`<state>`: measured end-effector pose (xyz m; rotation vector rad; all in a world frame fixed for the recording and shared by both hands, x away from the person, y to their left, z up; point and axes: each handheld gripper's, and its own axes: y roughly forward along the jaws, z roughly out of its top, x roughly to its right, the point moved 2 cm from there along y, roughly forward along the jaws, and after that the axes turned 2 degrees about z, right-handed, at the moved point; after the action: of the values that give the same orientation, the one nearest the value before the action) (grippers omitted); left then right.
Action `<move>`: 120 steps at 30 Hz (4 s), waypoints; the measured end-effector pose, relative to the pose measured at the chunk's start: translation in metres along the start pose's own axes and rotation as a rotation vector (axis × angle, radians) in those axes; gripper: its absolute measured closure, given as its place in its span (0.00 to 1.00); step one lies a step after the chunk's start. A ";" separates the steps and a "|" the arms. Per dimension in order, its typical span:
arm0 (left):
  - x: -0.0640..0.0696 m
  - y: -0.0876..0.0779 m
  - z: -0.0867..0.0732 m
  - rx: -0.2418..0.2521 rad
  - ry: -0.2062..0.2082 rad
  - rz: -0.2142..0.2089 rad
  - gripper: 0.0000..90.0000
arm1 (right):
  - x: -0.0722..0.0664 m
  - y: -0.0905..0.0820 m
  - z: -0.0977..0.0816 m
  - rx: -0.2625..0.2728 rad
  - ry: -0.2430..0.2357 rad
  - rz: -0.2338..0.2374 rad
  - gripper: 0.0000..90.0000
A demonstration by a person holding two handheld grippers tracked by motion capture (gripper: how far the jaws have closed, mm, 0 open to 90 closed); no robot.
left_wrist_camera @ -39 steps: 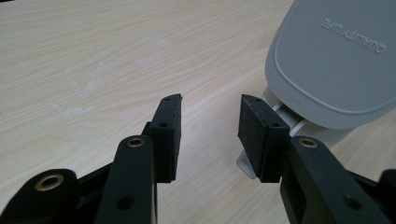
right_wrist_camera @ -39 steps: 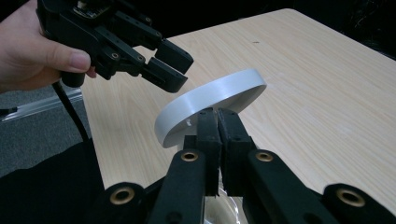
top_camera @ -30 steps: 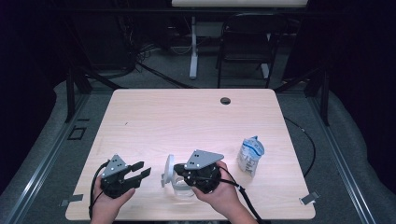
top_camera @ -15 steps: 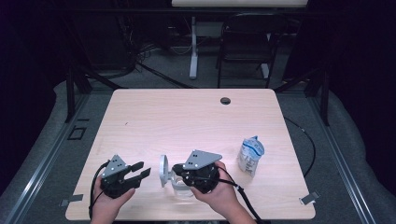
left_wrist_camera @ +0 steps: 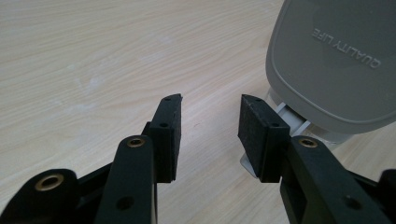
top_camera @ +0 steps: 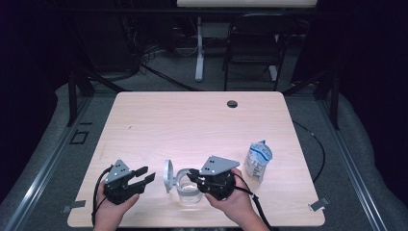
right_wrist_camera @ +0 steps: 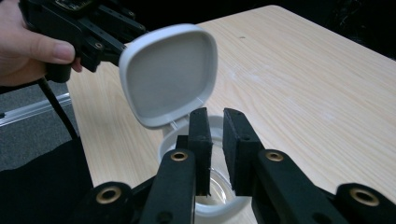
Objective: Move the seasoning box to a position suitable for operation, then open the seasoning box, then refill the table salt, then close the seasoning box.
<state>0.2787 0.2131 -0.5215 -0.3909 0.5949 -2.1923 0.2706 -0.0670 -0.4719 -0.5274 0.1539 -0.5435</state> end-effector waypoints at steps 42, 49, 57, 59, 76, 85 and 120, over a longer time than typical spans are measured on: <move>-0.009 -0.004 -0.005 0.014 -0.032 0.023 0.63 | 0.044 -0.060 -0.082 0.042 0.180 -0.184 0.48; -0.008 -0.004 -0.004 0.008 -0.029 0.021 0.63 | 0.055 -0.066 -0.097 0.028 0.221 -0.220 0.48; -0.009 -0.001 -0.003 0.009 -0.028 0.019 0.63 | 0.063 -0.079 -0.105 0.040 0.246 -0.244 0.51; -0.009 -0.001 -0.003 0.011 -0.029 0.018 0.63 | 0.066 -0.081 -0.108 0.034 0.250 -0.248 0.52; -0.017 0.000 -0.003 0.013 -0.048 0.021 0.63 | 0.084 -0.101 -0.127 0.007 0.287 -0.299 0.53; -0.021 -0.004 -0.004 0.018 -0.054 0.034 0.63 | 0.090 -0.112 -0.131 0.013 0.314 -0.322 0.54; -0.028 -0.008 -0.011 0.007 -0.082 0.056 0.62 | 0.112 -0.073 -0.139 0.014 0.372 -0.448 0.42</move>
<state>0.2863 0.2425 -0.5291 -0.4530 0.5466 -2.1138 0.2938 -0.2404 -0.5536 -0.4429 0.3906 -1.0792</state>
